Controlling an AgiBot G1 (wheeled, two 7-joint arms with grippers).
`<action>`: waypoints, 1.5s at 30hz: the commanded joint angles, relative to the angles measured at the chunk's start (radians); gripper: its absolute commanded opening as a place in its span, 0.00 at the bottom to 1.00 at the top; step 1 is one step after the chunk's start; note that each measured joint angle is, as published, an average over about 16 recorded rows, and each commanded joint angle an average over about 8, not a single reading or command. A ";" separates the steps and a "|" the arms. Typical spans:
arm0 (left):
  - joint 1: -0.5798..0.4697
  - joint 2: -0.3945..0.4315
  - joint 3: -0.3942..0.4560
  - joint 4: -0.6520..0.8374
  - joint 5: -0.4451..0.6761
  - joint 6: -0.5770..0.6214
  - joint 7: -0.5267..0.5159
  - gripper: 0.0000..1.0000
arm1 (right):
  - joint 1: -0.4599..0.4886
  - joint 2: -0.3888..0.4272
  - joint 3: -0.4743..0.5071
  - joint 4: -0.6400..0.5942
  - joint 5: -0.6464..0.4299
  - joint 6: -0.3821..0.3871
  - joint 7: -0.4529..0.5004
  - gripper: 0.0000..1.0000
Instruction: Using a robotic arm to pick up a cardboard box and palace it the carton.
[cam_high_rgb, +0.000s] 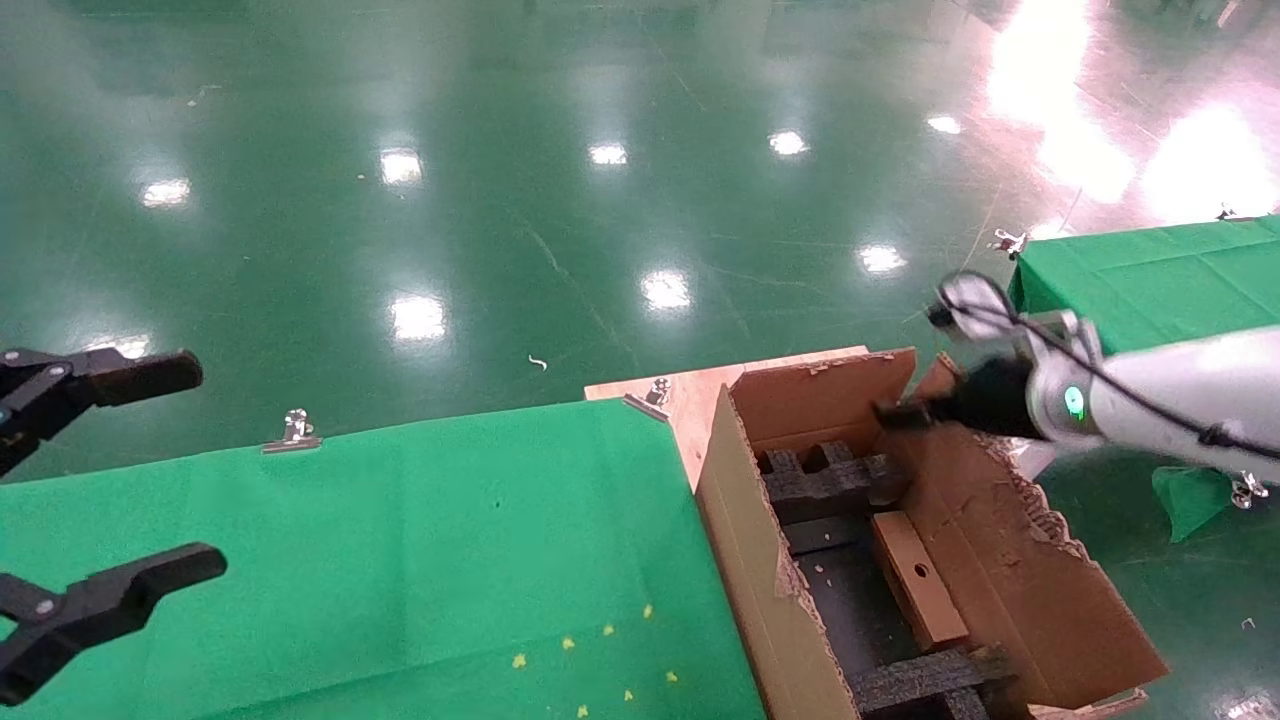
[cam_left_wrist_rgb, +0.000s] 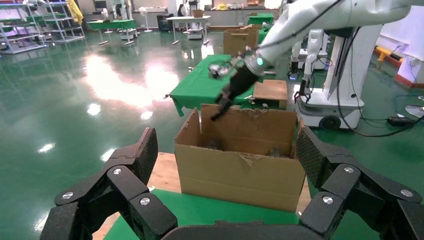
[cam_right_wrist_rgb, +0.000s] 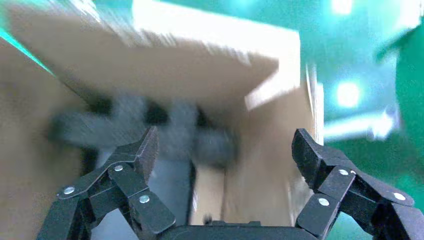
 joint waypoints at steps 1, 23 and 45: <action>0.000 0.000 0.000 0.000 0.000 0.000 0.000 1.00 | 0.030 0.012 0.014 0.055 0.016 0.004 -0.031 1.00; 0.000 0.000 0.000 0.000 0.000 0.000 0.000 1.00 | 0.128 0.079 0.180 0.119 0.692 -0.229 -0.512 1.00; 0.000 0.000 0.000 0.000 0.000 0.000 0.000 1.00 | -0.060 0.016 0.422 0.096 0.835 -0.386 -0.779 1.00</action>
